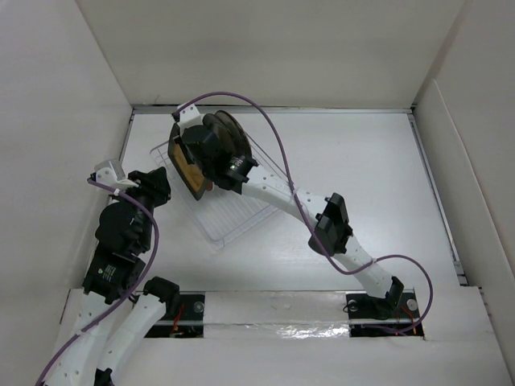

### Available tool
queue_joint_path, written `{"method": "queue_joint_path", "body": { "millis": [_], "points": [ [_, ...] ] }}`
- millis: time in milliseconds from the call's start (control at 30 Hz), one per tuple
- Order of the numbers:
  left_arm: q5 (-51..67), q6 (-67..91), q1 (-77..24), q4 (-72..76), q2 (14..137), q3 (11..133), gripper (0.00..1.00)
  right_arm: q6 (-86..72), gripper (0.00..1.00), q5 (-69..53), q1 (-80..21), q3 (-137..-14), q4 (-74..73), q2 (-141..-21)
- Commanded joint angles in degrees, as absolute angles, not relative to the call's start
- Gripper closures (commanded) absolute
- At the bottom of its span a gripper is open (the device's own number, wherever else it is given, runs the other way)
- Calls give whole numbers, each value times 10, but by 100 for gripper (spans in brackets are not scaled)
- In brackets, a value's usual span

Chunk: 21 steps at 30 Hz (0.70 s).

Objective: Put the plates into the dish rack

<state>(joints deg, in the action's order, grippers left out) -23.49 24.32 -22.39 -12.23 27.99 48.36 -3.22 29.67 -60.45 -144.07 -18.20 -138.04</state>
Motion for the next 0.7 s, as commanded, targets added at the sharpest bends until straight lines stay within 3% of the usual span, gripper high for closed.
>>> {"method": "queue_joint_path", "body": {
  "millis": [0,300,433,667],
  "points": [
    [-232,239,-222,-96,282,483,76,-20,100,299,-609,-1463,-110,-1369],
    [-233,240,-222,-104,287,483,76,-27,100,267,-620,-1409,-71,-1371],
    [-241,241,-222,-98,285,480,76,-37,91,277,-632,-1394,-52,-1375],
    [-239,241,-222,-101,292,482,76,-84,67,267,-632,-1341,-6,-1360]
  ]
}}
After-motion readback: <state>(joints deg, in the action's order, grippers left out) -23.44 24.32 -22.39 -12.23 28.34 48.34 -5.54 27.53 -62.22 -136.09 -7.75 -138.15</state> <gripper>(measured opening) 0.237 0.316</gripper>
